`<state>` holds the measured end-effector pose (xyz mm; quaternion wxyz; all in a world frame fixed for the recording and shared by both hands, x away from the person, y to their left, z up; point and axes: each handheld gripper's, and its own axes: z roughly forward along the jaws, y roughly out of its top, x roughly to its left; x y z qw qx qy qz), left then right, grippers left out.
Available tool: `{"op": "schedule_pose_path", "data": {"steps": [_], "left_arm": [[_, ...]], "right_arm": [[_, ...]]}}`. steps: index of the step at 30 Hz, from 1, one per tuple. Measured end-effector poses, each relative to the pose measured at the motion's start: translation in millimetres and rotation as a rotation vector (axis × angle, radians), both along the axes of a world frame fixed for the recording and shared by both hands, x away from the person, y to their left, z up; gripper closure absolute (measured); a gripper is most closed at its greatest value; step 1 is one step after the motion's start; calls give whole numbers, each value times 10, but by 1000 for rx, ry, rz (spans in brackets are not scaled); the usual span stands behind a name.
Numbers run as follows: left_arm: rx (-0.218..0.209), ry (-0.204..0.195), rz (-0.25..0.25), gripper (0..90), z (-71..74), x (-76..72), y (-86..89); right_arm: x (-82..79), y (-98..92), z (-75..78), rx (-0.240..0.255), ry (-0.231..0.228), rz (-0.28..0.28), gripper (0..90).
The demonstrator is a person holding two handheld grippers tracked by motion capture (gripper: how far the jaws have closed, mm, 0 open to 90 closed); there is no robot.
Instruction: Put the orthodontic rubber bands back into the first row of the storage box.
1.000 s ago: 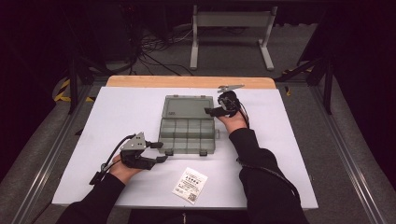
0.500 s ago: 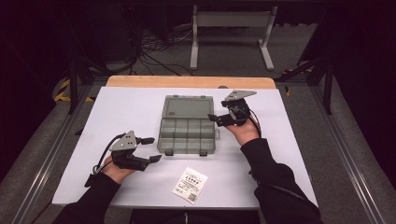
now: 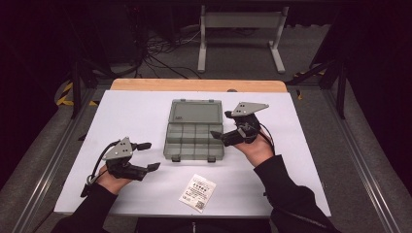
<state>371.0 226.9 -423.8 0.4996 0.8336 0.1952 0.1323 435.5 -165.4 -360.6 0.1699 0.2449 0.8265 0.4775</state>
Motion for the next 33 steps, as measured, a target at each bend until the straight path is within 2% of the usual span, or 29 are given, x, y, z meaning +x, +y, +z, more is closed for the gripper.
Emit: {"op": "schedule_pose_path", "data": {"steps": [3, 5, 9, 11, 14, 18, 22, 26, 30, 33], "left_arm": [[-4, -3, 12, 207, 1, -1, 61], [-10, -4, 18, 205, 1, -5, 81], [-7, -7, 17, 202, 5, -8, 83], [-4, -6, 15, 202, 2, -10, 78], [-5, -5, 14, 201, 3, -8, 82], [-14, -4, 24, 197, -1, -9, 89], [-20, -16, 25, 196, 13, -16, 107], [-24, -10, 27, 195, 11, -12, 117], [-29, -8, 27, 193, 11, -16, 118], [-30, -8, 27, 193, 12, -17, 120]], "right_arm": [[-53, 26, 16, -18, -10, 9, 75], [-101, 39, 20, -27, -32, 23, 61], [-173, 60, 32, -20, -6, 49, 56], [-213, 78, 46, -20, 21, 60, 42], [-252, 93, 69, -21, 28, 71, 42], [-334, 123, 141, -57, 14, 91, 43], [-410, 188, 197, -122, 9, 117, 27], [-464, 249, 222, -156, 40, 146, 36], [-477, 303, 195, -188, 98, 164, 37], [-489, 351, 178, -230, 129, 171, 37]]}}
